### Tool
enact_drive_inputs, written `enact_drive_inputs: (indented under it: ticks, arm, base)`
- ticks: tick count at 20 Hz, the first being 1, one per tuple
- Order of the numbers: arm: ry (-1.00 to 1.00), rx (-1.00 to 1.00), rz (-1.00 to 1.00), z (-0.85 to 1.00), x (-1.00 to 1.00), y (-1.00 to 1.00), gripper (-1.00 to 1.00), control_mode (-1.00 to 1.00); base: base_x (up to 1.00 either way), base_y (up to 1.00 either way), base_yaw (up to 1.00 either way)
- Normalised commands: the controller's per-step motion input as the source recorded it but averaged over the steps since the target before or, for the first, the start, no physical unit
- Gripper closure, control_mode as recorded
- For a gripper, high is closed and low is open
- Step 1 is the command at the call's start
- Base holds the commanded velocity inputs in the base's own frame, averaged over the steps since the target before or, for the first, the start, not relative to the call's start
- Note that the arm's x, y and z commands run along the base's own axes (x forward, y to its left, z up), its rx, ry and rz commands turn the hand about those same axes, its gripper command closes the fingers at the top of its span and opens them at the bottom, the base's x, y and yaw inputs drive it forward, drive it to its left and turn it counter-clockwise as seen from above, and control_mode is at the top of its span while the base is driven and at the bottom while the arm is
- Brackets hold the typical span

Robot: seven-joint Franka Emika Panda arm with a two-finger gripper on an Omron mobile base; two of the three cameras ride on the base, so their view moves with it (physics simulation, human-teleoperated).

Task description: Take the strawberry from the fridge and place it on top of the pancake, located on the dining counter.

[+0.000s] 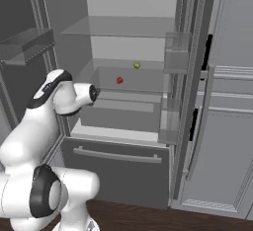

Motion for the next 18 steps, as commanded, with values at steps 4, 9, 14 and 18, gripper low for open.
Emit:
enact_drive_inputs:
  ticks: [4,9,14,18]
  arm:
    - [0.03,-0.63,0.0,-0.2,0.0,-1.0,-1.0,-1.0]
    - [0.0,-0.74,0.15,-0.21,0.0,-1.0,-1.0,-1.0]
    - [-0.08,-0.68,0.46,-0.12,-0.03,-0.85,-1.0,-1.0]
    - [-0.14,-0.5,0.79,-0.03,-0.53,-0.29,-1.0,-1.0]
  base:
    - [0.0,0.0,0.0]
    - [0.0,0.0,0.0]
    - [0.0,0.0,0.0]
    - [0.0,0.0,0.0]
